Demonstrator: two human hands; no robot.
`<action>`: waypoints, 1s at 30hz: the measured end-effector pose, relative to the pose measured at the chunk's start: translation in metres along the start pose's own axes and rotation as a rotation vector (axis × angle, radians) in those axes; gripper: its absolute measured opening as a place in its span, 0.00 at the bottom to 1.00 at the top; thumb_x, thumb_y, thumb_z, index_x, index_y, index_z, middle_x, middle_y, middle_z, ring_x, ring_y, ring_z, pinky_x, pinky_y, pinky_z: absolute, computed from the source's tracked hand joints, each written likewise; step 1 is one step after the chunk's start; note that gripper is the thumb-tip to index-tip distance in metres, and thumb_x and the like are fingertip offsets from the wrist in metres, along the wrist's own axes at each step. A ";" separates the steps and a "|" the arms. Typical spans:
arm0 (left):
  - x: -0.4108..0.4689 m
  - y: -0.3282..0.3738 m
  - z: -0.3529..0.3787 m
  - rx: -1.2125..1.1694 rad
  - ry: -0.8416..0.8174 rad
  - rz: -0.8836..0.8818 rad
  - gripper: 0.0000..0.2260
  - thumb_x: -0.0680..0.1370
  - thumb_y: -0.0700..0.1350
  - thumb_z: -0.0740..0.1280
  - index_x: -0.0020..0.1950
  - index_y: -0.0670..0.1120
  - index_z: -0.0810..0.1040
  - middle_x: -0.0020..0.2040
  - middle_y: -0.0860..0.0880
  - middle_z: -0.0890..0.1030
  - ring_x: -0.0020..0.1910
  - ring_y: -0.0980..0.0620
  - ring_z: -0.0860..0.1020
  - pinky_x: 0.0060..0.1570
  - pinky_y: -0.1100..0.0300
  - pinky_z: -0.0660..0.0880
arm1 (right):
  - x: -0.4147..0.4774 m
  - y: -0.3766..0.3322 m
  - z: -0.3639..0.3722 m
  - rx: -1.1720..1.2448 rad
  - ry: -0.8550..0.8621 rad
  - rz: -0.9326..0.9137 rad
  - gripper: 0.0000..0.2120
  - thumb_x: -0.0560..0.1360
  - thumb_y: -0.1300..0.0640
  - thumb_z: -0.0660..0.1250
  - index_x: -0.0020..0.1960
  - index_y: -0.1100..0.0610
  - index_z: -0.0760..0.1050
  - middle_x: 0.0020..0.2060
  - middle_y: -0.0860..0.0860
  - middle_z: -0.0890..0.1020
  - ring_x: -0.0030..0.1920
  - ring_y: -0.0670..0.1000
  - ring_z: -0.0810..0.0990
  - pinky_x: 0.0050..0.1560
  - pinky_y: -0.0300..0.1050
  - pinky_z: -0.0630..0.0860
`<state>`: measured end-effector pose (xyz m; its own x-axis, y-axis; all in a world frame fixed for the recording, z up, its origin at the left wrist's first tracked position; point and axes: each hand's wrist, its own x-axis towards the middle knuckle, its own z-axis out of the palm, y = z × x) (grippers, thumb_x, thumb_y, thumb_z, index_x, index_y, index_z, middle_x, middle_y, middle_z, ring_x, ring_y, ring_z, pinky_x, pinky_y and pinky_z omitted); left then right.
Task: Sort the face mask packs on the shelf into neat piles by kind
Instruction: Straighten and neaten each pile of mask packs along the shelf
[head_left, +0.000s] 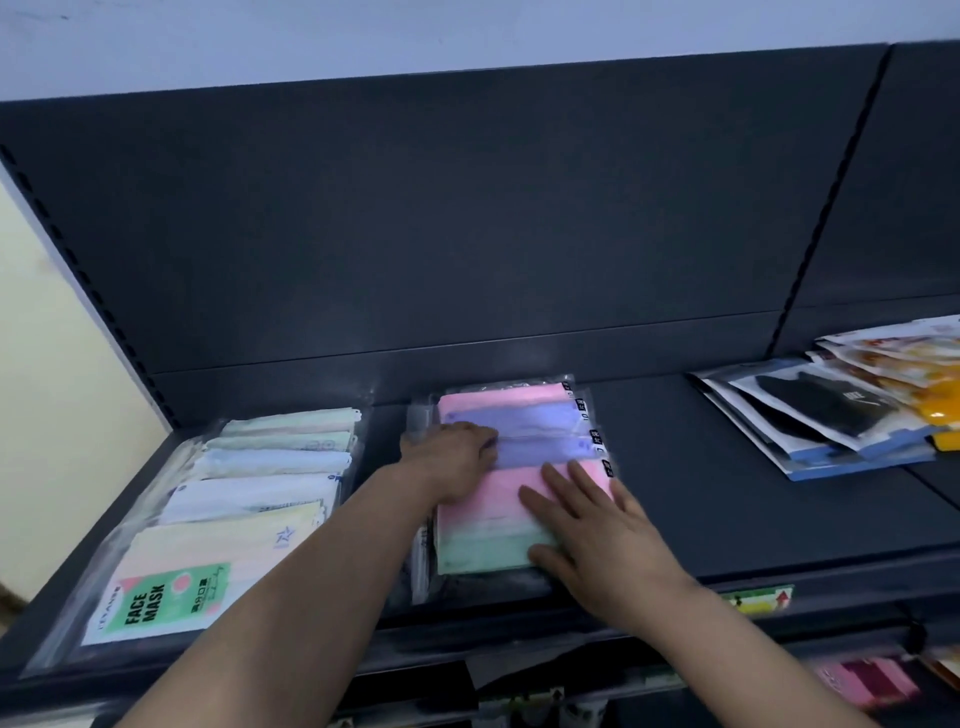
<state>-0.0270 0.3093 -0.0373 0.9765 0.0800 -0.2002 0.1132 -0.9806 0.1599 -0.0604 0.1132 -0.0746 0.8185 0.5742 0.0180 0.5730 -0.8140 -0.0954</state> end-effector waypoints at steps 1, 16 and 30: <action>0.000 -0.001 0.002 0.016 -0.009 -0.006 0.18 0.82 0.54 0.51 0.72 0.56 0.66 0.75 0.51 0.64 0.73 0.45 0.63 0.67 0.39 0.58 | 0.000 0.003 0.003 -0.014 0.020 0.011 0.28 0.71 0.36 0.50 0.67 0.42 0.72 0.67 0.48 0.74 0.68 0.53 0.73 0.61 0.57 0.72; 0.016 0.071 -0.001 -0.234 0.328 0.243 0.13 0.80 0.43 0.59 0.60 0.50 0.79 0.61 0.52 0.81 0.61 0.49 0.76 0.57 0.57 0.72 | -0.015 0.090 -0.024 0.233 0.369 0.176 0.18 0.79 0.56 0.60 0.67 0.49 0.72 0.69 0.49 0.73 0.73 0.47 0.65 0.73 0.46 0.60; 0.076 0.267 0.036 -0.332 0.252 0.315 0.21 0.80 0.51 0.62 0.73 0.52 0.66 0.74 0.50 0.65 0.71 0.47 0.65 0.70 0.55 0.63 | -0.045 0.316 -0.058 0.048 0.557 0.399 0.19 0.72 0.68 0.64 0.60 0.54 0.78 0.67 0.53 0.74 0.76 0.56 0.58 0.74 0.57 0.55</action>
<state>0.0711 0.0474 -0.0452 0.9818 -0.1291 0.1392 -0.1810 -0.8581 0.4806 0.0865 -0.1749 -0.0473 0.8723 0.0900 0.4807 0.2318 -0.9416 -0.2444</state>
